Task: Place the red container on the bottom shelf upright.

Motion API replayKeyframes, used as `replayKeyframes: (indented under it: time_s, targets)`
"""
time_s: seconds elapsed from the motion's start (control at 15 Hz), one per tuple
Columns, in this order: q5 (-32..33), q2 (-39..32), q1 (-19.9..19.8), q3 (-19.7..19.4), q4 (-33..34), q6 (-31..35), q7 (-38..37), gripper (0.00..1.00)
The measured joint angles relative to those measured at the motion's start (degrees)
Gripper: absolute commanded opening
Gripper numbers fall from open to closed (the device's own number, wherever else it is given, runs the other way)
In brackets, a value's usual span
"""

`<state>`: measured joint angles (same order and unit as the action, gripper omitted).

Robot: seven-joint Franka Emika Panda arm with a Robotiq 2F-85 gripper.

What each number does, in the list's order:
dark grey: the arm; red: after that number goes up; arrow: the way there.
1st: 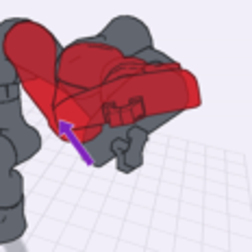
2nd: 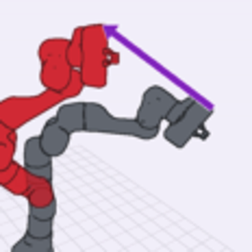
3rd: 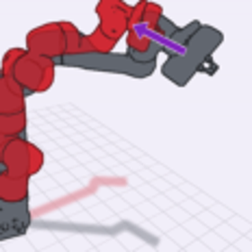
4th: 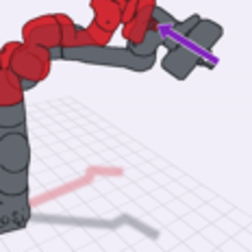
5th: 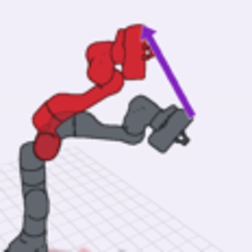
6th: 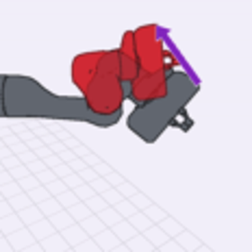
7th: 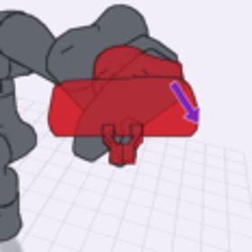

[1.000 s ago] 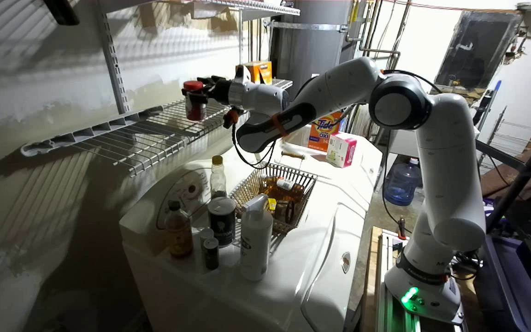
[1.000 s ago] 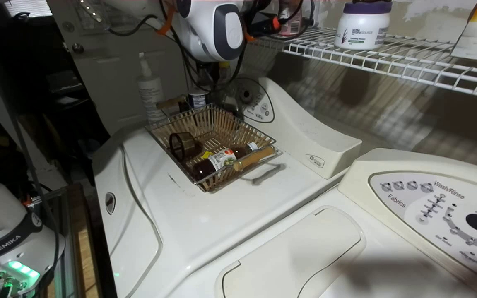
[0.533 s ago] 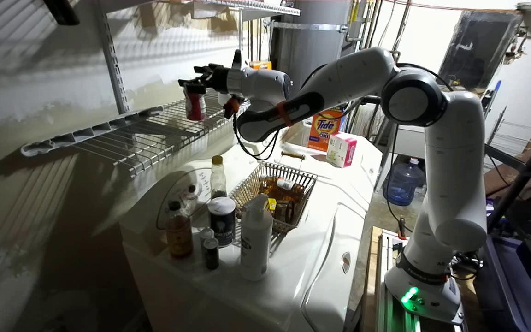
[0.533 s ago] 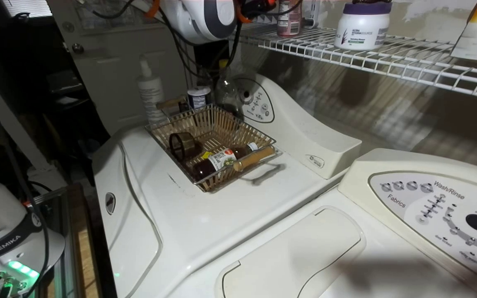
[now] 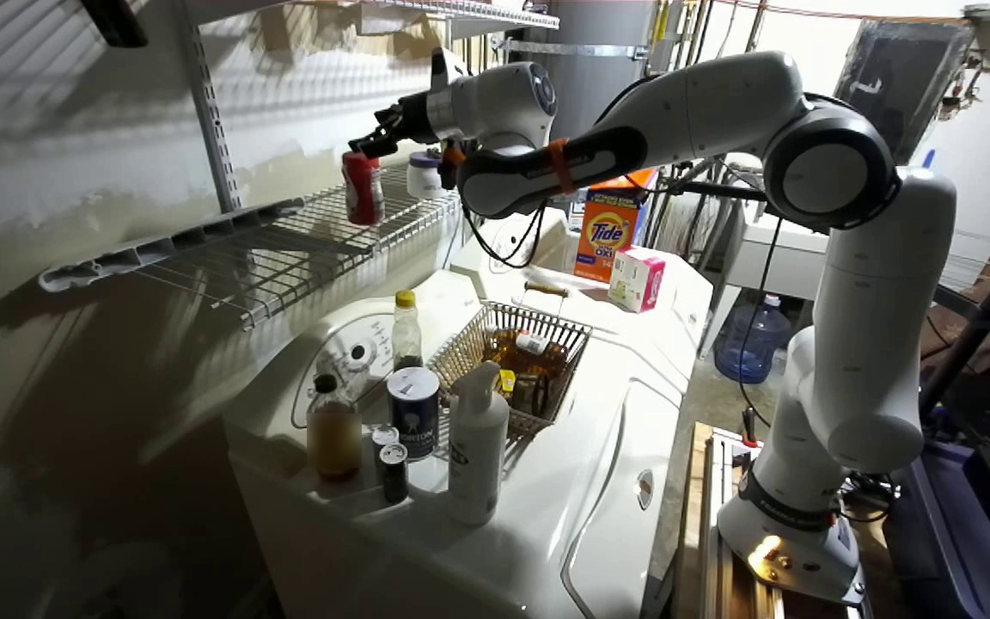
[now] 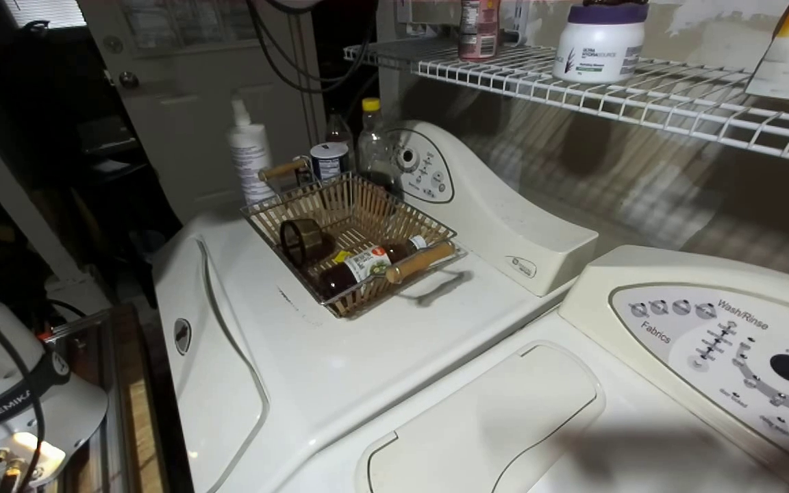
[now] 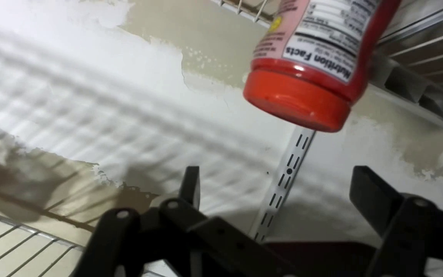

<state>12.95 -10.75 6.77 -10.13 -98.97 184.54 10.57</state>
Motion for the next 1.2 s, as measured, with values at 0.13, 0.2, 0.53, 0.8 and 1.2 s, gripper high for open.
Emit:
replayKeyframes:
  time_s: [0.13,0.2,0.53,0.8,1.2]
  targets:
    - [0.35,1.84,1.62,-0.57,-0.01,-5.08,-0.41,1.00]
    - [0.84,2.70,2.48,-1.07,0.00,-7.45,-1.00,1.00]
    - [9.09,6.38,5.16,-3.51,0.09,-16.53,-11.05,1.00]
    - [16.00,8.50,6.14,-3.58,0.06,-21.22,-20.09,1.00]
    - [18.97,11.88,7.69,-2.25,-1.03,-26.86,-24.07,1.00]
